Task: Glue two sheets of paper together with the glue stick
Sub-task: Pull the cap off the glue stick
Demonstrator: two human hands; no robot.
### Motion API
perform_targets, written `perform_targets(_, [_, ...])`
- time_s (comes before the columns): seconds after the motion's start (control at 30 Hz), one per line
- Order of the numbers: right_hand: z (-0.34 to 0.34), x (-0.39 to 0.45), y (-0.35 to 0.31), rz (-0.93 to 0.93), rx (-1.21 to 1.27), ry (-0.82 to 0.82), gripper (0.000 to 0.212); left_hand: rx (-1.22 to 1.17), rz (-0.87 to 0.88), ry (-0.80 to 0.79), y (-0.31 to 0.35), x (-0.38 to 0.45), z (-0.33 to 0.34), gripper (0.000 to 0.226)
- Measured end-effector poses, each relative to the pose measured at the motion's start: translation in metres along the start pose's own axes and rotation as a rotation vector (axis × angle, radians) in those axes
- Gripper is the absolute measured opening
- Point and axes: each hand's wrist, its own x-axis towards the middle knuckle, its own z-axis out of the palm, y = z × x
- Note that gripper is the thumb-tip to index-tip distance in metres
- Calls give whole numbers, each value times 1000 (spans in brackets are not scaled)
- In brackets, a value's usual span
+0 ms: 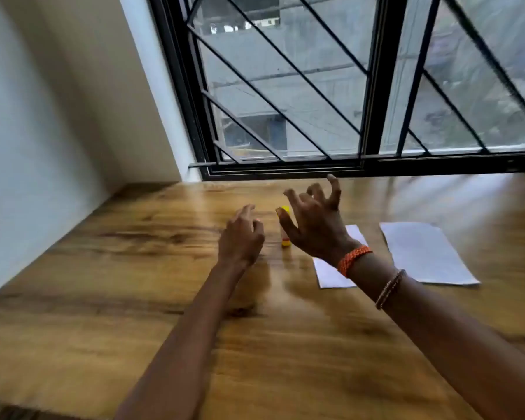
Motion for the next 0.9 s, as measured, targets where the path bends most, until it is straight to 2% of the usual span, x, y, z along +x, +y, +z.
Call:
perform_targets(0.13, [6,-2,-9,-71,43,-129,35,-73,93,-74,-4,-12,10,46])
perform_targets(0.2, [1,-4,-14,-34,122,-103,29,-127,140,-71,-6,-26,14,48])
perform_targets(0.37, [-38,-23,-22,42,490,127,19,-238,237,235,14,-49,13,44])
perform_targets(0.47, [-46,-48,-19,60,561,175,15,-119,336,330,21,-64,15,34])
perform_targets(0.57, [-33,-73,-6,134,655,144,14,18,418,237,13,-60,24,31])
perform_targets(0.67, [-29,-79,6,71,615,85,14,95,496,191,11,-52,29,33])
perform_targets(0.8, [-27,-76,1,25,581,79,12,142,526,315,9,-52,32,34])
perform_targets(0.9, [-28,-78,-1,21,537,101,9,137,514,309,13,-57,33,29])
